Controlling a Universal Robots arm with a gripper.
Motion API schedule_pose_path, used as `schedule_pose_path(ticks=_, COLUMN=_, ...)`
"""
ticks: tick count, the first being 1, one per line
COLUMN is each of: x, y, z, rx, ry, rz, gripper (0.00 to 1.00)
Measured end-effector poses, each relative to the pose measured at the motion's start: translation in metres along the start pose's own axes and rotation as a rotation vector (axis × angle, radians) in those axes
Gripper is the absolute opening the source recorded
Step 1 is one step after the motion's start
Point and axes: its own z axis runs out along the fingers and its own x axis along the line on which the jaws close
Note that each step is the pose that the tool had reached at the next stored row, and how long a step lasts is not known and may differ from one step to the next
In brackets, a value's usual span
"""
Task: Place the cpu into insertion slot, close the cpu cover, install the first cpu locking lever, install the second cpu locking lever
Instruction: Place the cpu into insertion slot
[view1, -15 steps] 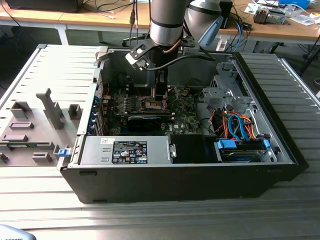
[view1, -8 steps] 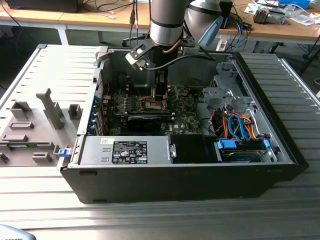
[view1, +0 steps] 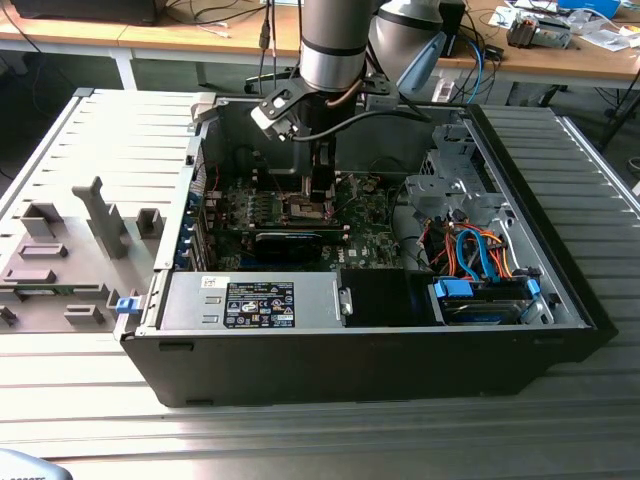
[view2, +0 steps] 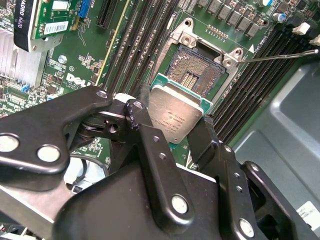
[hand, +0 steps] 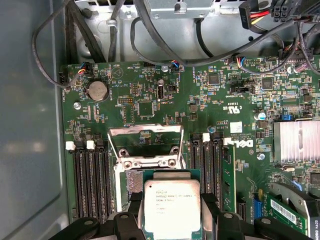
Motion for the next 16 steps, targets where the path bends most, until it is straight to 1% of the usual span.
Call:
schedule_pose_path(ticks=4, x=0.0000, y=0.0000, z=0.0007, rx=0.0000, ry=-0.0001, rz=-0.001, gripper=0.55)
schedule_pose_path(ticks=5, x=0.0003, y=0.0000, z=0.0009, rx=-0.0005, ry=-0.0002, rz=-0.013, gripper=0.55)
schedule_pose_path(ticks=7, x=0.0005, y=0.0000, z=0.0010, rx=-0.0015, ry=-0.0012, rz=-0.051, gripper=0.55)
schedule_pose_path(ticks=8, x=0.0007, y=0.0000, z=0.0012, rx=-0.0020, ry=-0.0014, rz=-0.062, gripper=0.55)
schedule_pose_path(ticks=12, x=0.0012, y=-0.0004, z=0.0016, rx=-0.0019, ry=-0.0017, rz=-0.063, gripper=0.55)
schedule_pose_path(ticks=14, x=0.0012, y=-0.0015, z=0.0043, rx=-0.0020, ry=-0.0016, rz=-0.063, gripper=0.55)
schedule_pose_path(ticks=16, x=0.0012, y=-0.0015, z=0.0046, rx=-0.0020, ry=-0.0015, rz=-0.063, gripper=0.55)
